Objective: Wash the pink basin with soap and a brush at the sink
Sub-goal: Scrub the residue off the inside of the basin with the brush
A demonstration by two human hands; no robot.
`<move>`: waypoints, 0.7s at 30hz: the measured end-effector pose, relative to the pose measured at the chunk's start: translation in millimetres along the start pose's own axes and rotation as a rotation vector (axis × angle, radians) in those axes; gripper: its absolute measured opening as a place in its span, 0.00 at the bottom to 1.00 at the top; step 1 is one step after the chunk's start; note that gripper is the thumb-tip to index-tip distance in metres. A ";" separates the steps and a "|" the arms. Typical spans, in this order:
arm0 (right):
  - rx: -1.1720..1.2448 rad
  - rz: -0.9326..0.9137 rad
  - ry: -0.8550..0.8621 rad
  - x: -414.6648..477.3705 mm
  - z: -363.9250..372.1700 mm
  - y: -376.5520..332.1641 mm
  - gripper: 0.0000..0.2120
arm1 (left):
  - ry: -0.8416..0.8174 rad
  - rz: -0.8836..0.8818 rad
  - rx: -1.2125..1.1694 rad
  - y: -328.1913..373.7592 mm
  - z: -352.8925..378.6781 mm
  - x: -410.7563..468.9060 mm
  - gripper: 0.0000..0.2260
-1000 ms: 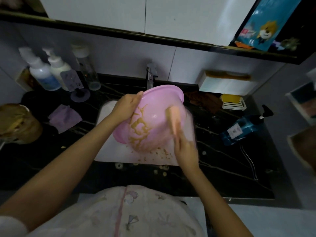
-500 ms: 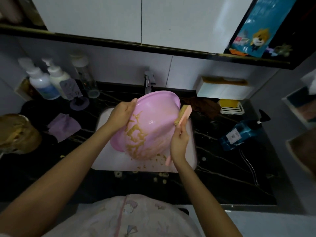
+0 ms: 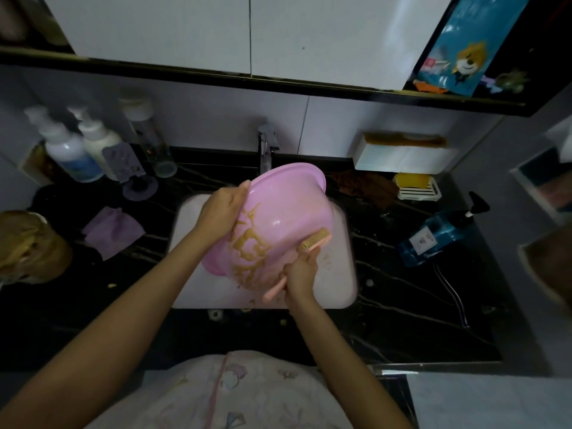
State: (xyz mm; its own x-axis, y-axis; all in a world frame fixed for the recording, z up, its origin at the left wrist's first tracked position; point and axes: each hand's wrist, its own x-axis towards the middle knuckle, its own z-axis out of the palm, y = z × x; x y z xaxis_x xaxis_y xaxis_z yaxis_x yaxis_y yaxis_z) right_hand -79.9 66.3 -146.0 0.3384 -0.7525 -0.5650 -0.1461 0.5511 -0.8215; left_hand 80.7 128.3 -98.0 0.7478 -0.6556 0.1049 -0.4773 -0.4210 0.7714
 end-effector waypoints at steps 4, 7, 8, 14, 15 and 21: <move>0.100 0.117 -0.130 -17.4 8.0 -5.1 0.17 | 0.002 -0.014 0.020 0.5 2.2 -1.7 0.27; 0.058 0.100 -0.213 -31.0 13.0 -19.9 0.10 | -0.002 -0.014 0.017 -0.3 -1.1 -0.2 0.27; 0.070 0.110 -0.196 -20.3 11.6 -24.0 0.11 | -0.002 -0.013 0.015 0.0 -1.7 0.5 0.26; -0.157 0.170 -0.264 -36.3 9.5 -18.6 0.15 | 0.010 -0.020 0.020 0.4 -0.4 2.2 0.24; -0.175 0.158 -0.337 -50.6 11.0 -19.6 0.11 | 0.008 -0.021 0.008 0.1 -1.0 2.7 0.24; -0.177 0.156 -0.168 5.8 9.5 -19.3 0.32 | -0.011 -0.020 0.012 1.8 3.7 0.9 0.24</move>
State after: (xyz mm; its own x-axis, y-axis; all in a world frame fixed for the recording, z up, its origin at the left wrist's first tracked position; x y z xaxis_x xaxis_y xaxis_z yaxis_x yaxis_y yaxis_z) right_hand -66.3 54.8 -132.7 0.4462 -0.5848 -0.6774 -0.3636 0.5733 -0.7343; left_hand 78.8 124.6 -98.9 0.7525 -0.6534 0.0828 -0.4679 -0.4419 0.7654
